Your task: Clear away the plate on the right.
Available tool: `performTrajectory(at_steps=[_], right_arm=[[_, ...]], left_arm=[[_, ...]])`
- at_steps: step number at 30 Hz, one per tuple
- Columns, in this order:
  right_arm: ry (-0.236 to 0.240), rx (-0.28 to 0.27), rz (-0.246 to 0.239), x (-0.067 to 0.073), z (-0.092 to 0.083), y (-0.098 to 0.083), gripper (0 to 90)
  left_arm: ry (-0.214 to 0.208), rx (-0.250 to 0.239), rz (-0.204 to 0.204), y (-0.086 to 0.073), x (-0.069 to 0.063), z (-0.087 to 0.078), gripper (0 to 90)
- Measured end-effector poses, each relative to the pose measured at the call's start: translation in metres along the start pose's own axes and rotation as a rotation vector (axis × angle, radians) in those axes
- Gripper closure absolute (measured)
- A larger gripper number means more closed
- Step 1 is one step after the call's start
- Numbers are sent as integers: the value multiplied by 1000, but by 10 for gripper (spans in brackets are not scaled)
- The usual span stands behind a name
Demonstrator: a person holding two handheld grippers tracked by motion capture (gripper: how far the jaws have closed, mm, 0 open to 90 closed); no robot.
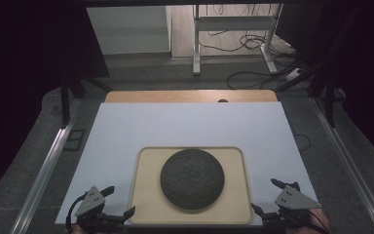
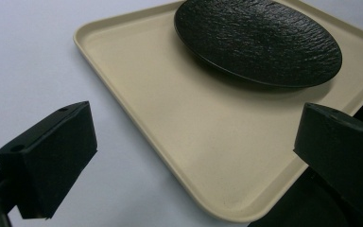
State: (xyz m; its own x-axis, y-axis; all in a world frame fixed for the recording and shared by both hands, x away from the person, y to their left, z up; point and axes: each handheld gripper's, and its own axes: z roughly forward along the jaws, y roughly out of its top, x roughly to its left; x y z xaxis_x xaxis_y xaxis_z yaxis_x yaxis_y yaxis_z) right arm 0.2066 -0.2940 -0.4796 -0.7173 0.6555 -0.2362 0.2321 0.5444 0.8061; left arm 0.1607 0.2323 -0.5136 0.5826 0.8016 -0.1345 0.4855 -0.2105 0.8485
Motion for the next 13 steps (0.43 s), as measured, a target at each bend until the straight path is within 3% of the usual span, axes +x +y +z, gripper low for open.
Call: performTrajectory(at_steps=[5, 13], right_arm=[[-4, 13, 58, -4, -4, -8, 38], [-21, 57, 82, -9, -3, -18, 38]], left_arm=[[-1, 1, -1, 0, 0, 0, 0], [2, 0, 0, 1, 0, 0, 0]])
